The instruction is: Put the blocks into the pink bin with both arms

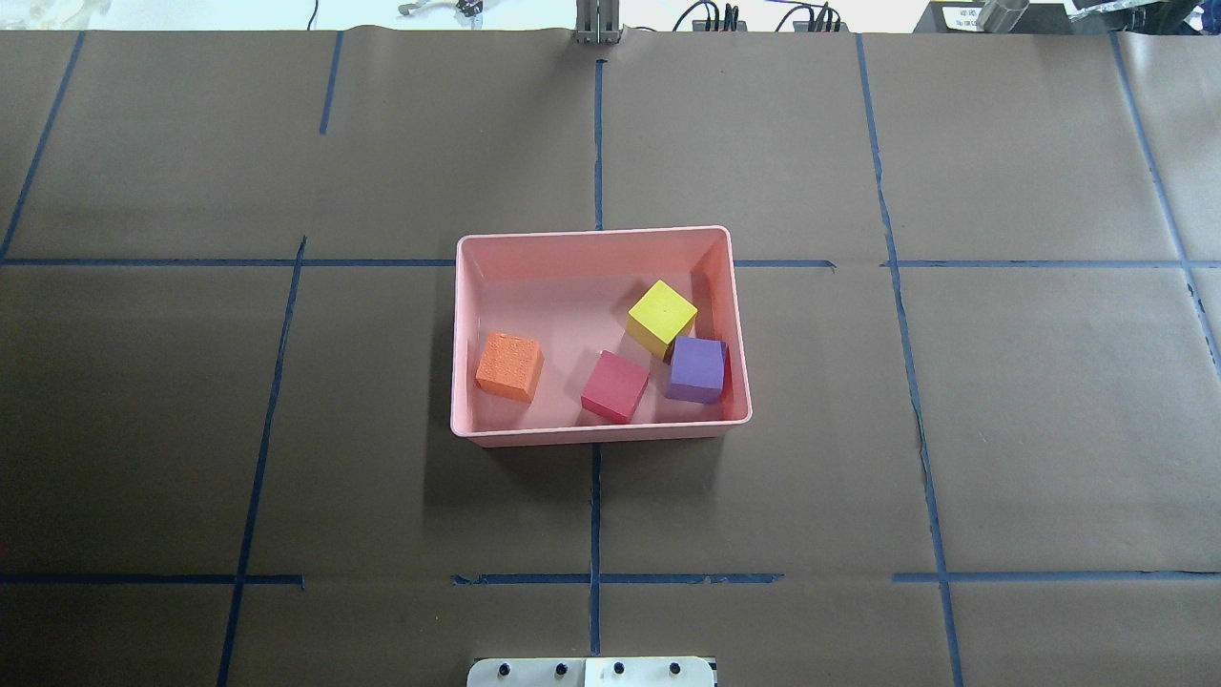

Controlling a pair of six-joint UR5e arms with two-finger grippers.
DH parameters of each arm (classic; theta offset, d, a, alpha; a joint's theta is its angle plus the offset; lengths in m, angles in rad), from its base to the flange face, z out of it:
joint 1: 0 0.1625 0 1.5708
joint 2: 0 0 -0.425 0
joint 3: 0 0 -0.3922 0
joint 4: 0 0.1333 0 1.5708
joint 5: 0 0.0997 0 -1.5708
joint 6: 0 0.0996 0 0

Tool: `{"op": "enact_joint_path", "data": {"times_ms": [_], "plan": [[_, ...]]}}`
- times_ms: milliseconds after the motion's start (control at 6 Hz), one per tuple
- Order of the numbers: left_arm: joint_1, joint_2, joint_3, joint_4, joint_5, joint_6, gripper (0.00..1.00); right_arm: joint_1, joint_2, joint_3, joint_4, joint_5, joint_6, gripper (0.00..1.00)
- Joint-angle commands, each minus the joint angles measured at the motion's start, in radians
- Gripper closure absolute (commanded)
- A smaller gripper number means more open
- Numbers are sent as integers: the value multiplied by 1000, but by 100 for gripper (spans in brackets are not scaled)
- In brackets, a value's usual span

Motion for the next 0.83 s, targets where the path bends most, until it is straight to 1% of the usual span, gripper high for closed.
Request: {"op": "enact_joint_path", "data": {"times_ms": [0, 667], "plan": [[-4, 0, 15, 0, 1, -2, 0, 0, 5, 3, 0, -1, 2, 0], [-15, -16, 29, 1, 3, -10, 0, 0, 7, -4, 0, -3, 6, 0]]}}
